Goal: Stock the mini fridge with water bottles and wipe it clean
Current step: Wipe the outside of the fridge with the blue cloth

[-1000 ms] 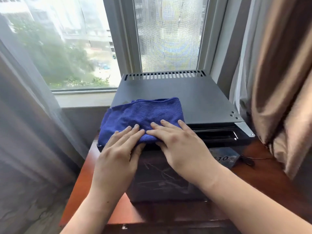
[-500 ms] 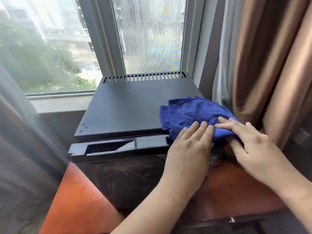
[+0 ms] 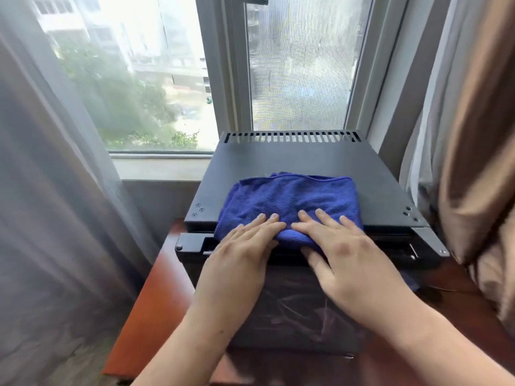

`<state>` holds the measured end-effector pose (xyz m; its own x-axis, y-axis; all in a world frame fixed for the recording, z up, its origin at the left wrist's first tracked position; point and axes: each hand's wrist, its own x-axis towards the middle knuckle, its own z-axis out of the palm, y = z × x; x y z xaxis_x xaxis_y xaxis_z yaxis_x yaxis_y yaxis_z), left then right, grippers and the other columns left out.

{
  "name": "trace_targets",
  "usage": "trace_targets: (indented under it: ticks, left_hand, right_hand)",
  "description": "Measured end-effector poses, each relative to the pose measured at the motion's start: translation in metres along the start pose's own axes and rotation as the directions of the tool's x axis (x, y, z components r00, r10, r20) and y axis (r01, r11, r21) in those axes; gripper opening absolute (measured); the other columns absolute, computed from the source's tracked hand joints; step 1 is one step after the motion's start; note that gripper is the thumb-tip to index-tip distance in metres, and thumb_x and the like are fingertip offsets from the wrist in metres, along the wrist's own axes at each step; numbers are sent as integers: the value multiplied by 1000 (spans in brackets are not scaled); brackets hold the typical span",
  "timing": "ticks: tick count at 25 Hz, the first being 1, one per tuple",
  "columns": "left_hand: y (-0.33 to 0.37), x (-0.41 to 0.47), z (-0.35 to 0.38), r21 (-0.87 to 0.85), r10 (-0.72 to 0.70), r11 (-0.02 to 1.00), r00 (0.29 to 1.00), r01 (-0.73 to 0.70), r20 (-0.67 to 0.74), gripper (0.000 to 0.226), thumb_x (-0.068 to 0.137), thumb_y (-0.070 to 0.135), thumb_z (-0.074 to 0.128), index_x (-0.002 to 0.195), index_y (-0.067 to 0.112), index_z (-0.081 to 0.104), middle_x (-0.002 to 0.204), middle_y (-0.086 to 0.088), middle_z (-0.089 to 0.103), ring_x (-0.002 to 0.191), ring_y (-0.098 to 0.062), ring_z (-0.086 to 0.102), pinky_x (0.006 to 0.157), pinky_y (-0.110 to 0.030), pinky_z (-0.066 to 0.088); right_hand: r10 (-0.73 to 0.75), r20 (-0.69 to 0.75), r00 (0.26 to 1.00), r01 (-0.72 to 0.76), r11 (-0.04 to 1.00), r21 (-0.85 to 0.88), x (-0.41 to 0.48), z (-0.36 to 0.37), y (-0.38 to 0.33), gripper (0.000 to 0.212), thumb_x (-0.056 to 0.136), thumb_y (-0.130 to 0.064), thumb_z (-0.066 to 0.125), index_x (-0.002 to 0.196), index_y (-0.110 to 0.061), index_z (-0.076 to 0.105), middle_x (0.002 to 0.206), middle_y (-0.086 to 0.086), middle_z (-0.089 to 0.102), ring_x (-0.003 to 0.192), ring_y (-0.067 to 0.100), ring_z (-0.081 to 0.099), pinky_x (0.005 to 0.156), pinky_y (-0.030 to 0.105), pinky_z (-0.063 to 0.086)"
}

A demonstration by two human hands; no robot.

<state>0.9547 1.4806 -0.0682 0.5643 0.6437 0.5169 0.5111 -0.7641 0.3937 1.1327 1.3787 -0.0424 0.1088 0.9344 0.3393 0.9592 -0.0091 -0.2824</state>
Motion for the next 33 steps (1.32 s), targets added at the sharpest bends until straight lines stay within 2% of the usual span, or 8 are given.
trace_targets:
  ticks: [4, 9, 15, 19, 21, 24, 30, 33]
  left_hand:
    - [-24, -10, -23, -40, -45, 998, 999, 44, -18, 35, 101, 27, 50, 132, 29, 67, 140, 19, 61, 138, 4, 46, 113, -30, 42]
    - [4, -29, -22, -53, -1, 999, 996, -4, -94, 31, 101, 27, 53, 128, 28, 69, 134, 21, 65, 132, 2, 52, 108, -21, 43]
    - [59, -6, 16, -38, 144, 988, 987, -147, -69, 27, 100, 25, 59, 124, 26, 70, 131, 13, 69, 126, -9, 60, 105, -24, 45]
    - [89, 24, 43, -9, 239, 971, 971, -239, -10, 23, 97, 25, 61, 118, 24, 72, 125, 7, 73, 120, -14, 65, 98, -23, 45]
    - [90, 23, 46, -2, 222, 975, 975, -222, 5, 25, 96, 22, 64, 119, 26, 71, 127, 9, 72, 122, -12, 64, 101, -23, 45]
    - [72, 7, 35, -9, 169, 986, 986, -169, -2, 29, 96, 18, 65, 123, 28, 68, 133, 13, 68, 129, -9, 59, 108, -27, 44]
    - [-3, -14, -25, 56, 35, 998, 998, -33, -42, 32, 104, 30, 45, 126, 28, 68, 136, 15, 65, 132, -6, 57, 107, -38, 47]
    - [-46, -11, -56, 112, -27, 993, 999, 31, -35, 30, 103, 23, 51, 127, 25, 68, 136, 12, 66, 132, -9, 57, 106, -42, 48]
  right_hand:
    - [-39, 75, 996, 35, 998, 49, 24, 7, -24, 45, 102, -33, 54, 146, -37, 51, 158, -16, 41, 152, 8, 30, 126, 30, 17]
    - [-39, -4, 999, 39, 995, 89, -8, 0, -19, 44, 95, -28, 56, 138, -41, 54, 147, -23, 54, 142, 1, 43, 120, 29, 31]
    - [81, -15, 997, -78, 987, 137, -42, -35, 39, 39, 100, -26, 57, 136, -42, 59, 146, -31, 51, 143, -12, 33, 121, 16, 18]
    - [163, -92, 982, -157, 985, 71, -55, -51, 67, 35, 103, -43, 47, 136, -42, 60, 145, -28, 52, 143, -7, 37, 123, 27, 21]
    - [177, -108, 978, -172, 983, 59, -56, -50, 63, 42, 95, -44, 49, 135, -39, 62, 143, -26, 54, 141, -1, 43, 123, 34, 24]
    - [130, -106, 986, -126, 991, 40, -50, -38, 46, 35, 101, -31, 58, 136, -35, 61, 143, -20, 57, 139, 5, 49, 122, 35, 26]
    - [-27, -73, 997, 30, 999, 41, -5, 8, -22, 43, 96, -33, 55, 138, -27, 62, 144, -10, 60, 138, 14, 52, 118, 38, 36]
    - [-78, 45, 996, 77, 996, 41, 33, 24, -60, 48, 101, -35, 44, 148, -28, 52, 155, -10, 48, 148, 14, 39, 123, 35, 25]
